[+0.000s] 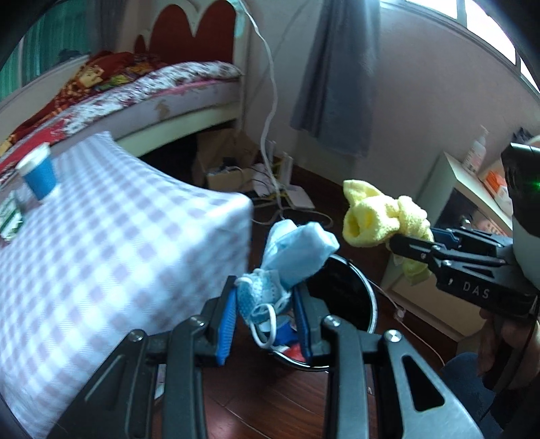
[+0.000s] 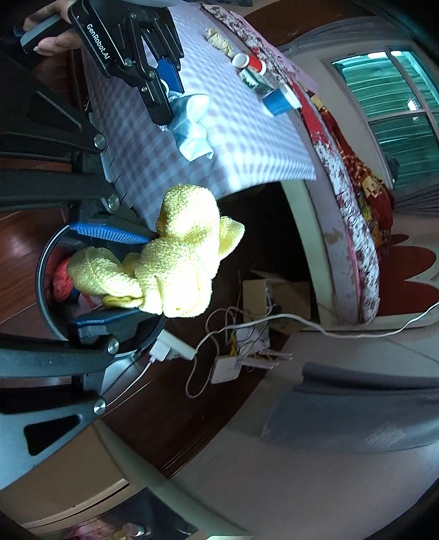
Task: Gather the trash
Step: 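Carry the blue mask and yellow cloth to the black bin and release both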
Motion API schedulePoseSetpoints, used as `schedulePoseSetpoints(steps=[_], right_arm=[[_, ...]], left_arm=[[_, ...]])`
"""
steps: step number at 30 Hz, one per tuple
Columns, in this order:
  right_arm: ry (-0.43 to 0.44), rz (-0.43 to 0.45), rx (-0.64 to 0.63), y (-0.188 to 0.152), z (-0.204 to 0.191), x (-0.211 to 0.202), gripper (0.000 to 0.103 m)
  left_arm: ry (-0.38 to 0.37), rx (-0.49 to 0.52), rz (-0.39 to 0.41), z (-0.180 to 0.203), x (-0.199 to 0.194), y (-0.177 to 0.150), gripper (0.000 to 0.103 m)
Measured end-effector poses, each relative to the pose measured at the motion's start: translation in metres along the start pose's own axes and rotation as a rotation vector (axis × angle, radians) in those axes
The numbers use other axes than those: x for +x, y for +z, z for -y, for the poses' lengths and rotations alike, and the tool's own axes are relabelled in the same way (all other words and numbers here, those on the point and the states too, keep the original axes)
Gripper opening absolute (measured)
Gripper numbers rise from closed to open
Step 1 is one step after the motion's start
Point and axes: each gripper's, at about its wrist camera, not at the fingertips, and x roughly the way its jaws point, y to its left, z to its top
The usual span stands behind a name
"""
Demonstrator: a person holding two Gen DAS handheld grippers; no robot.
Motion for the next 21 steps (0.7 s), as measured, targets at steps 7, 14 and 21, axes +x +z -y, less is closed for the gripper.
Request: schedulePoseSetpoints(steps=[7,14,21], right_arm=[[-0.013,-0.068,0.002,-0.021,0.026,0.019,0.037],[-0.009,-0.134,-0.007,-0.037,0.042,0.046,0.037],[0.003,-0.193,-0.033,-0.046,0.046,0.068,0.037]], left_arm=[[-0.06,0.004,-0.089,0.016,0.043,-0.007,0.033],[-0.083,0.0,-0.161,0.021,0.072,-0.013,0.033],[-0.093,0.0,-0.206,0.024,0.088,-0.015,0.033]])
